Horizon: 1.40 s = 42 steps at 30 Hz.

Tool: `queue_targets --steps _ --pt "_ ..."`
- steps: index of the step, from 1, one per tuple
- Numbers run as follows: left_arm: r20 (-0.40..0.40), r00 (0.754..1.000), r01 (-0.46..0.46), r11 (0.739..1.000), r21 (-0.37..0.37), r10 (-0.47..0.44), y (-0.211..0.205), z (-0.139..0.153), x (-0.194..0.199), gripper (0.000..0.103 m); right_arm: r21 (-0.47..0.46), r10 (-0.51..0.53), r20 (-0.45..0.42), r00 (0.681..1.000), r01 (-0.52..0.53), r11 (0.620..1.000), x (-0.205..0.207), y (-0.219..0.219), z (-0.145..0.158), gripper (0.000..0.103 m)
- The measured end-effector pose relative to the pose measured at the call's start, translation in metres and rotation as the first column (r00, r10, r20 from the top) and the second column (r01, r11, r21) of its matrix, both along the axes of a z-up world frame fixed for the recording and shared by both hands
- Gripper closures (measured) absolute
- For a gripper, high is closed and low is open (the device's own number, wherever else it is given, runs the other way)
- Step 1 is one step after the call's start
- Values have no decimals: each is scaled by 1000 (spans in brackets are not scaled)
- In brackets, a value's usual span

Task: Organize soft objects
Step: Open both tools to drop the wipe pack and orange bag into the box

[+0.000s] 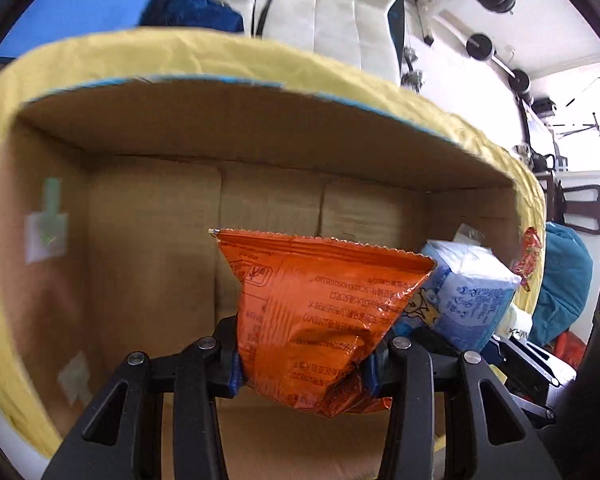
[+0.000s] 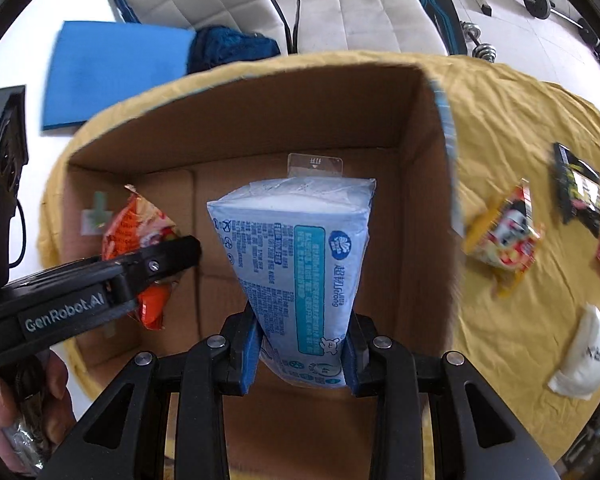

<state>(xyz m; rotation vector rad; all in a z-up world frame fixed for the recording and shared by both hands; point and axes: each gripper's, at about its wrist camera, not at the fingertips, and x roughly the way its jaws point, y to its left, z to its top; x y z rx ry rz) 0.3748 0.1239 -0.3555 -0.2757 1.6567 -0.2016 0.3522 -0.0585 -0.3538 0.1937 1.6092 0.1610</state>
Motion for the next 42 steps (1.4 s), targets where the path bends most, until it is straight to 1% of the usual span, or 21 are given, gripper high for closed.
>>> queue_targets --steps 3,6,11,14,18,23,25,26,28,30,31,33,34,35,36,37,38,39,40,41,42 --pt "-39 999 24 1000 -19 -25 -3 -25 10 62 -31 16 -12 1000 -16 999 13 10 -18 68" --pt "-62 997 51 998 -27 -53 -10 -40 16 62 -54 35 -30 999 -36 998 21 17 -33 68" --pt "-55 994 97 995 -1 -97 -23 -42 20 58 -71 49 -40 998 -52 996 27 25 -44 62" --pt "-47 994 103 995 7 -102 -27 -36 21 56 -85 52 -49 997 -56 995 28 27 -46 55" --pt "-23 994 106 994 22 -105 -29 -21 19 56 -101 51 -42 998 -55 993 28 27 -44 52" --pt "16 995 98 994 43 -99 -26 8 12 55 -113 52 -17 998 -54 992 23 27 -24 51" --pt "32 995 89 995 47 -90 -25 20 4 55 -129 56 -3 998 -56 990 18 27 -15 48" --pt "43 995 83 995 49 -85 -20 26 0 55 -136 58 4 998 -57 989 18 26 -11 44" --pt "66 995 74 996 58 -78 -16 40 -9 54 -151 56 21 998 -53 987 10 22 1 43" --pt "94 993 65 995 71 -71 -11 55 -18 50 -156 53 32 998 -47 987 4 18 9 41" --pt "108 992 59 995 78 -67 -9 57 -28 47 -160 48 37 998 -41 986 1 16 13 40" --pt "136 989 45 995 92 -57 -4 69 -39 46 -154 39 47 998 -32 988 -6 15 20 35" --pt "149 987 36 993 109 -52 -3 70 -46 44 -155 38 49 998 -30 988 -11 14 23 33" --pt "158 986 31 993 113 -48 -3 73 -50 38 -157 36 52 998 -27 987 -16 14 26 29" --pt "174 984 19 992 123 -40 -2 79 -59 35 -156 36 58 998 -26 987 -20 11 28 26" --pt "185 982 12 991 134 -37 9 76 -56 30 -157 35 67 997 -24 987 -25 11 32 24" --pt "203 978 8 988 152 -40 9 81 -63 21 -164 36 75 996 -24 986 -31 10 36 16" --pt "216 975 6 986 166 -42 10 85 -68 17 -165 35 84 996 -21 986 -39 9 40 8" --pt "228 973 4 983 181 -45 7 87 -74 10 -164 33 93 995 -18 986 -43 8 43 5" --pt "239 970 0 981 194 -47 7 88 -77 8 -165 33 102 994 -16 986 -48 8 46 1" --pt "251 967 -5 980 199 -46 9 91 -83 8 -168 33 109 993 -15 986 -55 6 51 0"
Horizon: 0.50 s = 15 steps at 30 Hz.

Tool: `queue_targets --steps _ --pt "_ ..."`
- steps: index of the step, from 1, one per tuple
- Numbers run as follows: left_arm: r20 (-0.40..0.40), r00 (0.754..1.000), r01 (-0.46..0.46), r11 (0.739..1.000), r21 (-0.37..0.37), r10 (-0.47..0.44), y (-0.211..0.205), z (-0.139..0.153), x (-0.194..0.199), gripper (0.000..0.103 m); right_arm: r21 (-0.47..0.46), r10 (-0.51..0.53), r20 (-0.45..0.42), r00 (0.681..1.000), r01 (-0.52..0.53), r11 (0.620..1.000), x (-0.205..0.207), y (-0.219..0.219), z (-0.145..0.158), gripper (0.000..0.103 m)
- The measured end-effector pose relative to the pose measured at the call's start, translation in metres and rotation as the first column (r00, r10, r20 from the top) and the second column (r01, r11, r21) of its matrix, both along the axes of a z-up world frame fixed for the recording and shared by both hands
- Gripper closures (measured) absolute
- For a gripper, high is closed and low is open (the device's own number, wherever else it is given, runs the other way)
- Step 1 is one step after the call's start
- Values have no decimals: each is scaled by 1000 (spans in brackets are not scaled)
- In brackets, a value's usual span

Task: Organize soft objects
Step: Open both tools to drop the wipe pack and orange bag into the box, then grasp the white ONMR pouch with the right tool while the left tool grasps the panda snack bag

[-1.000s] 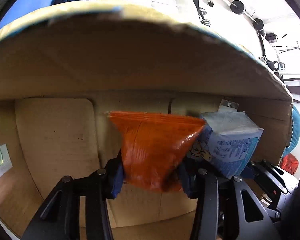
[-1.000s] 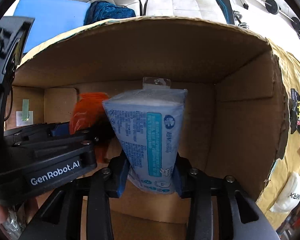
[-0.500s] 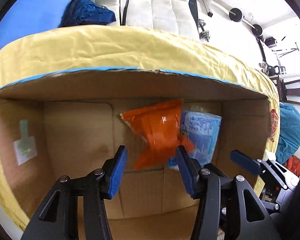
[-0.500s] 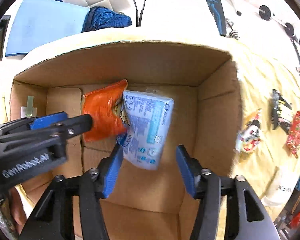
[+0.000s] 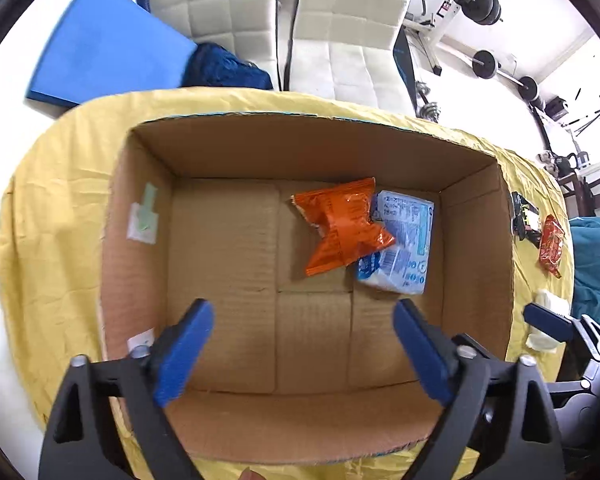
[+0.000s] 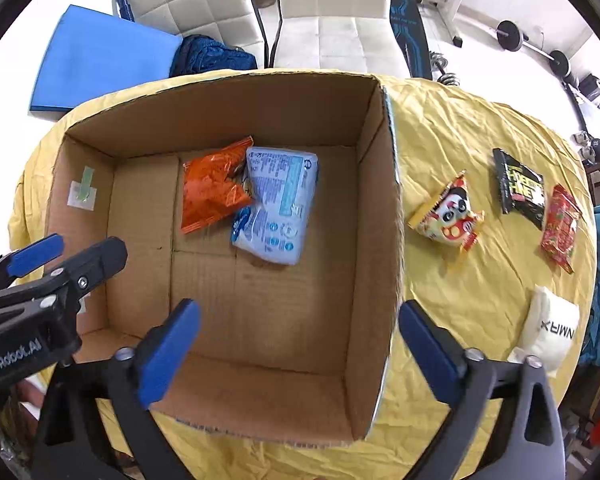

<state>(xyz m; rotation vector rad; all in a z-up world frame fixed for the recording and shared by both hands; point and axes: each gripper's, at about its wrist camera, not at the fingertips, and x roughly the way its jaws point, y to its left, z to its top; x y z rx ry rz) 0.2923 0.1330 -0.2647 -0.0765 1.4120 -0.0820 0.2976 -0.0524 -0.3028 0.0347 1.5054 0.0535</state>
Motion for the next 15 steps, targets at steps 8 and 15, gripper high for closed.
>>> queue_targets --steps 8,15 --pt "76 996 -47 998 -36 50 4 24 -26 8 6 -19 71 997 18 1000 -35 -4 34 0" --pt "141 988 -59 998 -9 60 2 55 -61 8 15 6 128 992 -8 1000 -69 2 67 0"
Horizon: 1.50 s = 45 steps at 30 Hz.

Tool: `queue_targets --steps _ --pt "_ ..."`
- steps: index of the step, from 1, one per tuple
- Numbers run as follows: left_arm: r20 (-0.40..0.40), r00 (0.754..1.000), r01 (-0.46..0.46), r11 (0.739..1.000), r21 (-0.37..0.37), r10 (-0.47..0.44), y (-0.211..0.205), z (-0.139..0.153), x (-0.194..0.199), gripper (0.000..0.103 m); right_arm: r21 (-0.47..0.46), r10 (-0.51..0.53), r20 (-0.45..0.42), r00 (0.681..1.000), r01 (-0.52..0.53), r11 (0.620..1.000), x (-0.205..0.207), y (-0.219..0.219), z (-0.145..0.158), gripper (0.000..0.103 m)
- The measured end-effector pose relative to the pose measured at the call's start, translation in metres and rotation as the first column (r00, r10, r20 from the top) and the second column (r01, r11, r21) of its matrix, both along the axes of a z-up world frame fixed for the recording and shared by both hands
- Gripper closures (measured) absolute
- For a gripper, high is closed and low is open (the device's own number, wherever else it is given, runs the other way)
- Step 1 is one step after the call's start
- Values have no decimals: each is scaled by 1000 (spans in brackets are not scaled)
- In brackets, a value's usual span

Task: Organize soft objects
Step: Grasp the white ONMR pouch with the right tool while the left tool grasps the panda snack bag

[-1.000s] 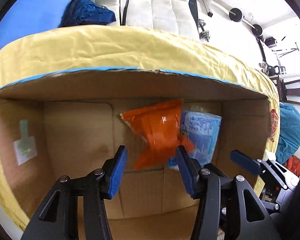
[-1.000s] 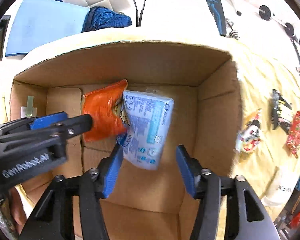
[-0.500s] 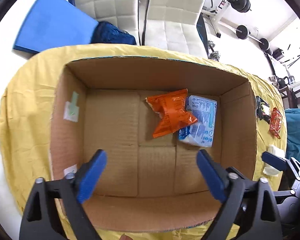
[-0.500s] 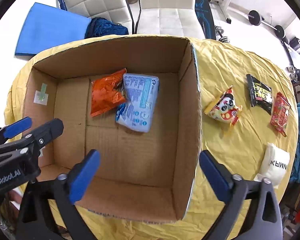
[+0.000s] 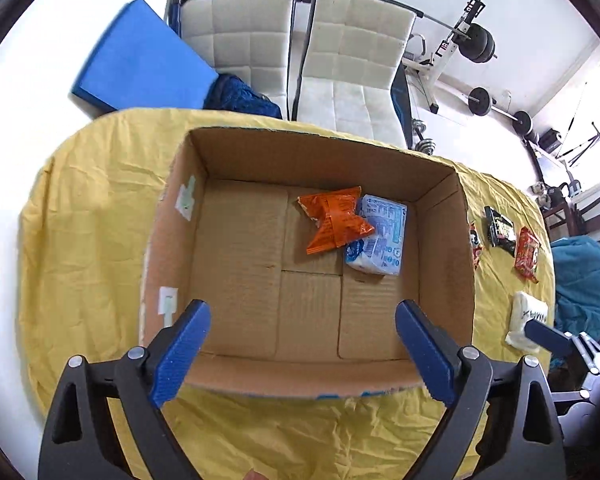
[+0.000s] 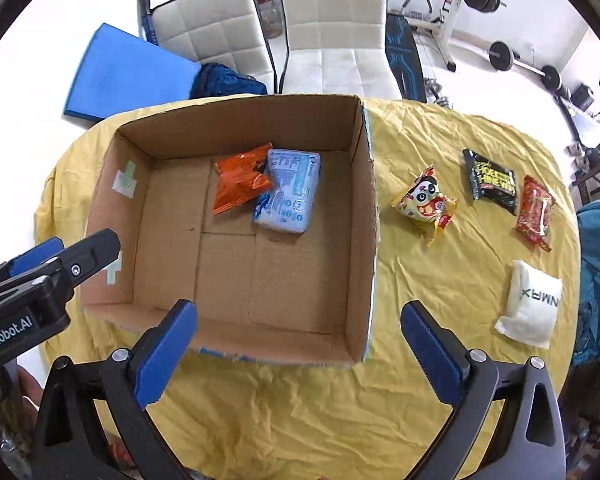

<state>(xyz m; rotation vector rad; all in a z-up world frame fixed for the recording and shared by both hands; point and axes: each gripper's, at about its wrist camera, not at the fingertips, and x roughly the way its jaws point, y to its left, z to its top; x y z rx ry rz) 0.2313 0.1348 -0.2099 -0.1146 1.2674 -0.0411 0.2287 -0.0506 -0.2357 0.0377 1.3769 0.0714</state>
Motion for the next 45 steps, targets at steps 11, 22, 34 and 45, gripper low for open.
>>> queue_targets --steps 11,22,34,45 --pt "38 999 6 999 32 -7 -29 32 -31 8 86 9 31 999 -12 996 -28 -27 32 0" --pt "-3 984 177 984 -24 -177 -169 39 3 8 -19 -272 -46 961 271 962 -15 -228 13 0" --pt "-323 931 171 985 -32 -172 -300 -89 109 9 -87 -376 -282 882 367 926 9 -354 -119 0" --pt "-471 875 186 976 110 -113 -316 -194 148 9 -82 -347 -400 848 344 935 11 -375 -183 0"
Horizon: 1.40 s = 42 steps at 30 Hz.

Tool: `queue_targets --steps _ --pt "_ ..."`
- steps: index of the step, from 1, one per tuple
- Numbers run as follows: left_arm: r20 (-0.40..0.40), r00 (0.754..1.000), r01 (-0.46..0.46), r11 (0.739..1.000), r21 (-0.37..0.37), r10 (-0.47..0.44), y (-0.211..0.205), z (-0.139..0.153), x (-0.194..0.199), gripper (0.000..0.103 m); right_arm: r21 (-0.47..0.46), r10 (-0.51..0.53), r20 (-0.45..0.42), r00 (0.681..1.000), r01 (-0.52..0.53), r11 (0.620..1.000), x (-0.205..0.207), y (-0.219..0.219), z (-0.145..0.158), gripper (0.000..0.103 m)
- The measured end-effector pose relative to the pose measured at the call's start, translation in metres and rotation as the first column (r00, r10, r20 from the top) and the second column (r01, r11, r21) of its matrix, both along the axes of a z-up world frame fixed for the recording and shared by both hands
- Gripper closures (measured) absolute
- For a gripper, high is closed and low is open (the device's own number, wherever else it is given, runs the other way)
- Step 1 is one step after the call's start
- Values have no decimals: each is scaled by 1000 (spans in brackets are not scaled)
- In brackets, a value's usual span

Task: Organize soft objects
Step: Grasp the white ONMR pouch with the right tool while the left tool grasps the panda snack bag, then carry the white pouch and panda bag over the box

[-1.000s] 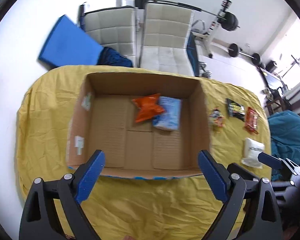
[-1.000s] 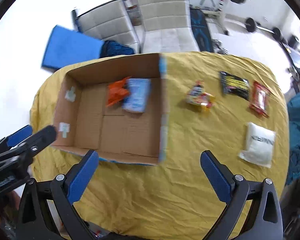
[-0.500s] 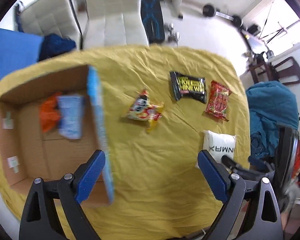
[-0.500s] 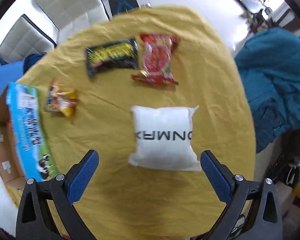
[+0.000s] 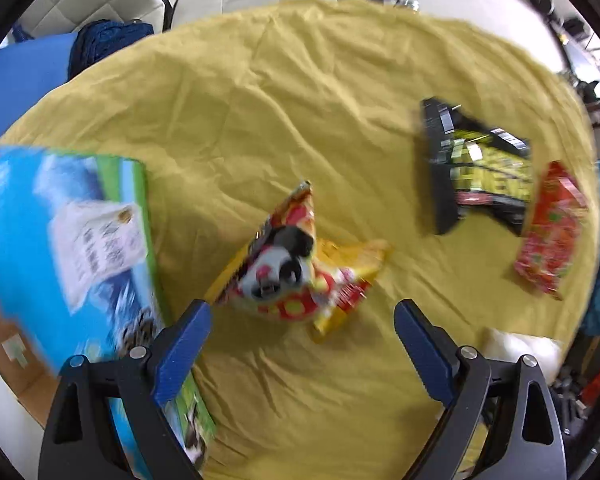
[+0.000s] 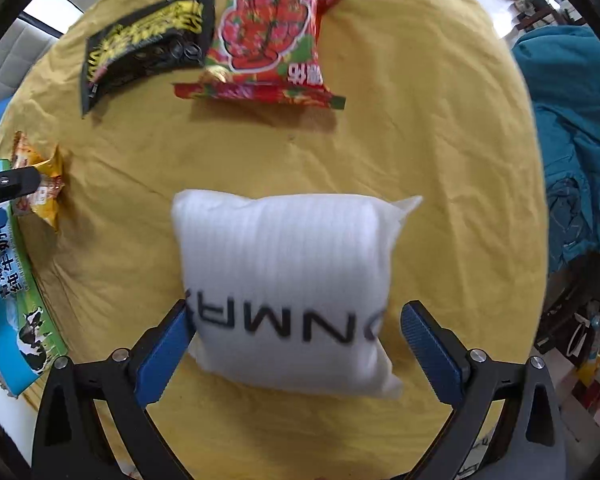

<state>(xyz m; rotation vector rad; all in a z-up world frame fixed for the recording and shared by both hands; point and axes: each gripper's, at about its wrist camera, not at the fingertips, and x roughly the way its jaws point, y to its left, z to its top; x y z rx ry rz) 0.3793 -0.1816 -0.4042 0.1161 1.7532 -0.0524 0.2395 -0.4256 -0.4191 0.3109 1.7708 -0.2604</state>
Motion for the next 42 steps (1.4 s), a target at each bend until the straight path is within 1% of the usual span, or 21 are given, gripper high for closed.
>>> queue_targets --steps 2,4,5,7,9,11,13,15,16,17,20,22,24,26,31,35,38,39,40,42 --pt "-12 1000 0 1000 28 1 0 -13 4 9 15 -1 -12 1000 1 1000 -1 -2 -9 0" --pt "-14 1000 0 1000 25 0 0 -20 5 10 28 0 -25 1000 0 1000 0 -4 -18 0" --pt "-1 1000 3 1000 19 -3 -2 -20 6 16 35 -4 -28 1000 5 999 0 -5 -22 0" --pt "14 1000 22 1000 8 -23 -5 -19 8 17 57 -19 -32 999 20 998 -2 -6 -27 2" --pt "30 999 40 999 12 -40 -8 -17 6 20 58 -15 -31 999 17 998 -4 -5 -32 14" --pt "42 997 62 998 6 -62 -12 -17 3 28 40 5 -24 1000 -4 999 -8 -3 -32 18" --pt "61 995 74 997 2 -74 -18 -13 -5 30 33 10 -10 1000 -9 999 -12 0 -31 20" --pt "65 995 81 997 -8 -81 -23 -10 -14 36 35 9 1 1000 -9 999 -17 3 -30 24" --pt "70 994 83 997 -9 -82 -24 -8 -20 46 38 3 6 1000 -3 999 -13 7 -31 25" --pt "76 993 90 996 -7 -90 -25 -7 -22 47 43 1 11 1000 -2 999 -16 7 -31 26" --pt "66 994 85 996 -37 -82 -24 -2 -34 50 47 1 19 1000 -2 999 -23 5 -27 28" --pt "69 994 83 996 -46 -80 -25 -2 -43 56 46 2 24 1000 -3 999 -26 5 -25 29" --pt "78 995 64 995 -72 -58 -22 3 -55 58 49 1 32 999 -3 999 -28 6 -21 29" --pt "74 996 58 993 -104 -50 -21 8 -66 58 52 4 41 999 -6 999 -29 6 -17 30" --pt "96 995 41 988 -148 -27 -21 22 -93 59 46 10 58 998 -12 999 -35 6 -4 30" --pt "134 991 36 982 -187 -11 -21 44 -113 59 51 15 89 996 -19 999 -31 3 23 31" --pt "175 985 33 975 -218 6 -11 70 -129 59 51 32 128 991 -39 998 -31 9 48 31" --pt "190 982 33 975 -221 10 -9 78 -135 59 49 37 138 990 -44 998 -34 6 56 31" --pt "201 980 33 974 -223 13 -3 82 -132 59 48 45 153 987 -53 997 -34 10 65 31" --pt "238 971 43 975 -216 10 2 101 -141 59 50 55 175 983 -64 997 -34 18 81 31"
